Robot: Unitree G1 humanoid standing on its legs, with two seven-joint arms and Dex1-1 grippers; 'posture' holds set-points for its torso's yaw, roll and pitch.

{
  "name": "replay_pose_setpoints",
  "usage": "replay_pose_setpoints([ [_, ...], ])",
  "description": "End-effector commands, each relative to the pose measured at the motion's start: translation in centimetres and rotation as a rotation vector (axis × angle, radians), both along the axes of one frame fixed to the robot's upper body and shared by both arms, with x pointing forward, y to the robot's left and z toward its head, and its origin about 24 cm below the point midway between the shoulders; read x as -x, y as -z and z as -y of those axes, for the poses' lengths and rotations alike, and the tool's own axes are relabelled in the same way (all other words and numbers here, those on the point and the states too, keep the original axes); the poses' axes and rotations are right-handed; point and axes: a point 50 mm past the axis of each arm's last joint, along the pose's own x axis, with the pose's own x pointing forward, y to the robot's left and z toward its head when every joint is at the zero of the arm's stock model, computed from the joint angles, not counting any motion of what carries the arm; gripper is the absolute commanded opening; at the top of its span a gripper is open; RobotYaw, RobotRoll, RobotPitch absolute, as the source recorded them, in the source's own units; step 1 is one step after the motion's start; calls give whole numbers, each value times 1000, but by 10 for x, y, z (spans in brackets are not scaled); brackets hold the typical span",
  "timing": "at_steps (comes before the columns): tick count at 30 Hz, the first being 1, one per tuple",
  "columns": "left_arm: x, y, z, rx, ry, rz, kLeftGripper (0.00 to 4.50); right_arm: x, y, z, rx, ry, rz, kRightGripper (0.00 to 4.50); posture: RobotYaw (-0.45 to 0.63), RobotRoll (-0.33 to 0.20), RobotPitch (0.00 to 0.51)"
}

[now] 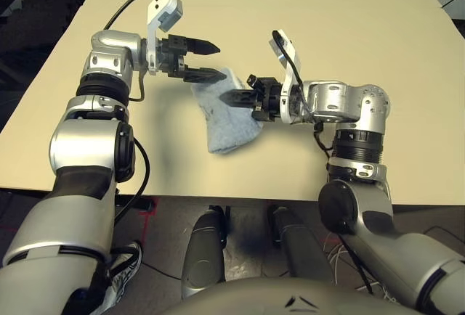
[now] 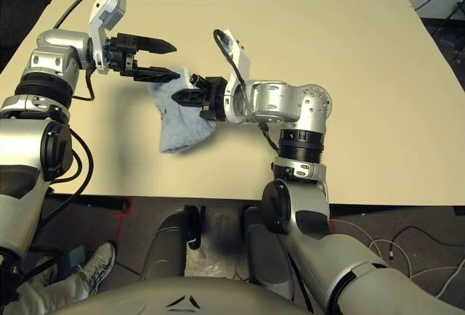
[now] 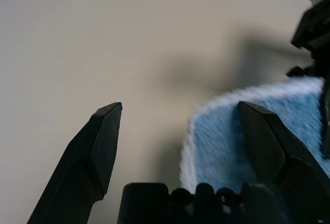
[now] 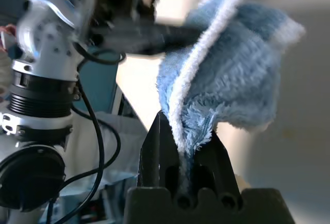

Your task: Wipe the water off the table with a rag.

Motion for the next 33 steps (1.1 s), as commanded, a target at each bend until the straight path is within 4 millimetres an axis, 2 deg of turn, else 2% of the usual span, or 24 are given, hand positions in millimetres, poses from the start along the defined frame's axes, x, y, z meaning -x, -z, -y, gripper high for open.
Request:
replay_pose_setpoints([
  [1, 0, 5, -1, 7, -5, -8, 4500, 9, 7, -8, 18, -7, -49, 18, -22, 0, 229],
  [5, 0, 6, 0, 11, -7, -9, 4500, 8, 24, -6, 91, 22, -108, 18, -22, 0, 231],
  [9, -1, 6, 1, 17, -9, -6, 4500, -1, 34, 5, 192, 94, -137, 18, -24, 0, 232],
  [17, -2, 4, 4, 27, -12, 2, 4500, -16, 45, 35, 441, 195, 37, 18, -33, 0, 226],
  [26, -3, 2, 5, 34, -24, 13, 4500, -41, 42, 99, 578, 375, 137, 18, -43, 0, 217],
  [29, -3, 1, 5, 34, -29, 18, 4500, -51, 37, 133, 622, 466, 148, 18, -45, 0, 215],
  [33, -3, 1, 4, 33, -36, 20, 4500, -60, 33, 162, 662, 570, 147, 18, -47, 0, 213],
])
